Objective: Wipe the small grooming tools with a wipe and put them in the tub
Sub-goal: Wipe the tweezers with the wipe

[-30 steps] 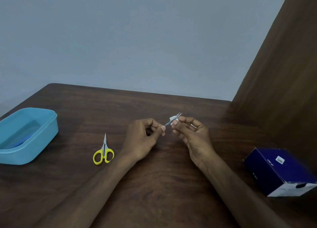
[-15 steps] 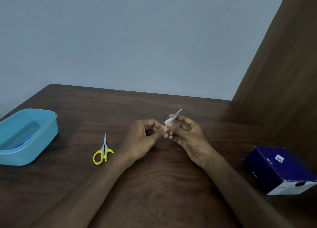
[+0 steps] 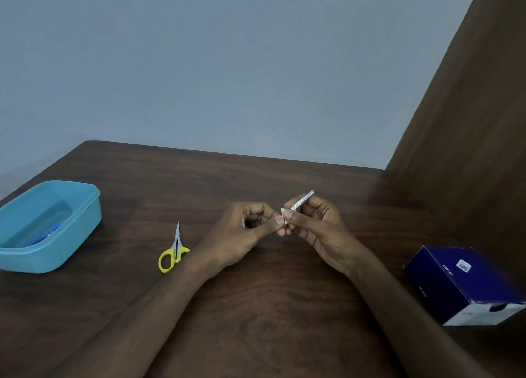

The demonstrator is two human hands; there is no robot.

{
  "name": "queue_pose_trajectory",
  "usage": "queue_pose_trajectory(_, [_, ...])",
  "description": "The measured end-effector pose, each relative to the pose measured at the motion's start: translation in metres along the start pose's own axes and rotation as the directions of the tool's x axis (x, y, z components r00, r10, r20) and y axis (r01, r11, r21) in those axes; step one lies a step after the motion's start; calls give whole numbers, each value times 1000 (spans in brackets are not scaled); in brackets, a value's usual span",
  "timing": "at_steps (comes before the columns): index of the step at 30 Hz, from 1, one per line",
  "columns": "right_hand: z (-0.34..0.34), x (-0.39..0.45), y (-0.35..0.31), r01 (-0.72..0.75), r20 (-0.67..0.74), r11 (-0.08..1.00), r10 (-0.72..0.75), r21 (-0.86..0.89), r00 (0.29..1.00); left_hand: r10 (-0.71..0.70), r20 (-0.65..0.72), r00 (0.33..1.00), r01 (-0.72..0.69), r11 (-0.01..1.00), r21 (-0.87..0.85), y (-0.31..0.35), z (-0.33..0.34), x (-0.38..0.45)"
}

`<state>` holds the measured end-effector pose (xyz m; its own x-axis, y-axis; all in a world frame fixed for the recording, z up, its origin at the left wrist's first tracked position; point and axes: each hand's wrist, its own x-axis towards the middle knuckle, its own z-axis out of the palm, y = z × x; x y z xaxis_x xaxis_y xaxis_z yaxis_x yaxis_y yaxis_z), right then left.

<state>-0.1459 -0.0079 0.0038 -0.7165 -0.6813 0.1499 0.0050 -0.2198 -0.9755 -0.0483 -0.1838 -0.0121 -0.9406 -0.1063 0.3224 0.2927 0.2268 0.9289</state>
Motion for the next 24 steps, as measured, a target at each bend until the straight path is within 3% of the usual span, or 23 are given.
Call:
queue_pose_trajectory(9, [-12,1,3,34,96,994,-24,-108,995,1,-30,1000,-3,999,-47,-1,1,1])
queue_pose_trajectory(14, [-12,2,2,21,71,994,-13,-107,997,-13,-48,999,11,999,-30,1,1,0])
queue_pose_trajectory(21, [-10,4,-2,64,-74,998,-65,-13,995,-39,-87,995,36,999,-34,0,-2,0])
queue_pose_trajectory(24, [-10,3,1,47,-56,997,-50,-58,997,-45,-89,995,41,998,-48,0,-1,0])
